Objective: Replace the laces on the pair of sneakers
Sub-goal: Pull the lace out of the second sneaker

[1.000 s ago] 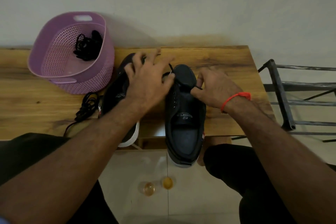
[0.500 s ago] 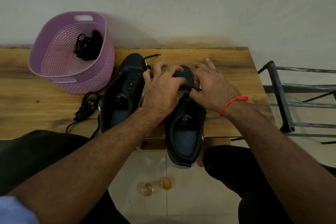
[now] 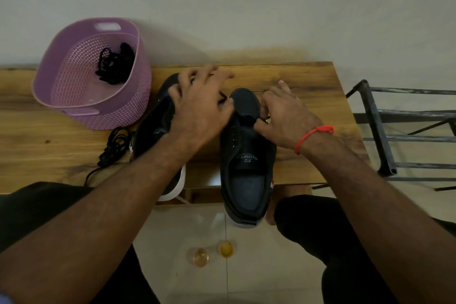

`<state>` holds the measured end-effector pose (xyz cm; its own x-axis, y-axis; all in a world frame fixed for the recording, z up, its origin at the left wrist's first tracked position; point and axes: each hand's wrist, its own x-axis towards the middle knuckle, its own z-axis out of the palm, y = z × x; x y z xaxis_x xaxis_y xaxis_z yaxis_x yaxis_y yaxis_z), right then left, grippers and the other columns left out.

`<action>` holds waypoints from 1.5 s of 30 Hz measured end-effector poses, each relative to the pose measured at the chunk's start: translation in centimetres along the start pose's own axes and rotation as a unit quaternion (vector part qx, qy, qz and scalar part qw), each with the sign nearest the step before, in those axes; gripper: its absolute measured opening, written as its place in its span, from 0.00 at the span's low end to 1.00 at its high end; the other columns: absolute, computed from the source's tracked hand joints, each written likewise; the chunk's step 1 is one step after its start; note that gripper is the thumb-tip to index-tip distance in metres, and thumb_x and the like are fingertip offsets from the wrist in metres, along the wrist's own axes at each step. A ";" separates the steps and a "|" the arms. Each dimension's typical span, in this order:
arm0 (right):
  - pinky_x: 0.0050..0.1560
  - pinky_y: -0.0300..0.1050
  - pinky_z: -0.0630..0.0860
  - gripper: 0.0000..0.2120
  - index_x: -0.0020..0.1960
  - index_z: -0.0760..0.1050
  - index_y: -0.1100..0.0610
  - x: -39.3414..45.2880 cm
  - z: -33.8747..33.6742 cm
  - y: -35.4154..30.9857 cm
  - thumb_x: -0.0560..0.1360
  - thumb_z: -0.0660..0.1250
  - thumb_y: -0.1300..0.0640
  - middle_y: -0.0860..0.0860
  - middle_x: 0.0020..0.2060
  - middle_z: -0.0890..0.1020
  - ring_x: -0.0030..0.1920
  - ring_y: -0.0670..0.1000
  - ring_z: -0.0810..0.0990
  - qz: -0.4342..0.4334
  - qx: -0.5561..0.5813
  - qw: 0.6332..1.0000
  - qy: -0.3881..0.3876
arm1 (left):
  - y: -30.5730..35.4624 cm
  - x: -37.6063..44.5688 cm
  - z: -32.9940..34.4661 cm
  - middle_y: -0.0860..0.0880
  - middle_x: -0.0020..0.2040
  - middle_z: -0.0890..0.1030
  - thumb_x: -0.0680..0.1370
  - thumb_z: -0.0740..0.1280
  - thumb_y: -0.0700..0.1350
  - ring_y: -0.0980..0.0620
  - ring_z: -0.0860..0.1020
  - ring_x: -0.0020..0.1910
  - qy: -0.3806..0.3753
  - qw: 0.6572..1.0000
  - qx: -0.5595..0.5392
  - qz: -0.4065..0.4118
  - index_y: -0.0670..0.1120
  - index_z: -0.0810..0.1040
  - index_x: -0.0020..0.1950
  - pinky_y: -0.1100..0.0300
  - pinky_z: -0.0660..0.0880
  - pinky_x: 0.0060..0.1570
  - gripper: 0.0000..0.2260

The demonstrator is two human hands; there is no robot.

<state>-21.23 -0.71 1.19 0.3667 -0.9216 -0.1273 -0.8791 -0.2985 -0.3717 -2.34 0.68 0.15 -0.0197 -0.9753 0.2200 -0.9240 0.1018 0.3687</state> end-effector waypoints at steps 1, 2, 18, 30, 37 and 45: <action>0.75 0.59 0.60 0.13 0.47 0.63 0.52 0.0 0.0 0.0 0.74 0.68 0.52 0.55 0.62 0.73 0.79 0.57 0.54 -0.001 0.000 1.000 0.000 | 0.5 -0.4 0.5 0.54 0.76 0.66 0.77 0.68 0.57 0.44 0.59 0.72 -0.040 0.999 0.017 0.023 0.62 0.74 0.68 0.43 0.59 0.66 0.19; 0.75 0.59 0.60 0.13 0.46 0.63 0.52 0.1 0.0 0.0 0.73 0.68 0.53 0.55 0.61 0.73 0.78 0.57 0.55 -0.001 0.000 1.000 0.000 | 1.0 -0.7 1.1 0.54 0.78 0.63 0.77 0.69 0.58 0.42 0.58 0.73 -0.071 0.996 0.035 0.039 0.63 0.76 0.67 0.40 0.58 0.67 0.18; 0.76 0.59 0.59 0.12 0.48 0.64 0.50 0.0 -0.1 0.1 0.75 0.68 0.50 0.53 0.66 0.72 0.79 0.57 0.54 0.019 -0.001 1.000 -0.021 | -2.0 1.5 -0.9 0.56 0.66 0.76 0.76 0.69 0.60 0.46 0.64 0.69 0.057 0.996 -0.011 -0.073 0.56 0.78 0.60 0.51 0.56 0.57 0.16; 0.68 0.57 0.67 0.15 0.58 0.69 0.50 -0.2 -0.6 0.1 0.74 0.67 0.59 0.52 0.66 0.71 0.70 0.56 0.63 0.012 -0.007 1.000 -0.014 | -2.0 -0.4 -1.7 0.51 0.81 0.52 0.71 0.69 0.66 0.41 0.46 0.78 -0.165 0.982 0.054 -0.075 0.64 0.68 0.74 0.37 0.49 0.72 0.32; 0.77 0.65 0.44 0.39 0.77 0.56 0.41 -0.2 0.4 -1.4 0.75 0.65 0.68 0.49 0.80 0.48 0.79 0.60 0.40 -0.124 -0.137 0.981 -0.054 | -2.7 -1.5 -1.8 0.54 0.80 0.59 0.74 0.69 0.64 0.44 0.50 0.78 -0.163 0.982 0.044 -0.083 0.65 0.75 0.65 0.40 0.52 0.71 0.20; 0.77 0.64 0.49 0.24 0.75 0.60 0.46 -0.5 2.0 -2.0 0.82 0.58 0.59 0.46 0.80 0.54 0.80 0.57 0.45 -0.139 -0.115 0.979 -0.091 | -2.9 -1.5 -2.2 0.53 0.80 0.58 0.74 0.69 0.64 0.43 0.50 0.78 -0.171 0.979 0.066 -0.091 0.66 0.72 0.68 0.40 0.52 0.70 0.23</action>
<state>-18.99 0.82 0.17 0.6319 -0.7429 -0.2209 -0.7749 -0.5996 -0.2003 1.19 2.27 0.74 0.0431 -0.9858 -0.1622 -0.9652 -0.0830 0.2480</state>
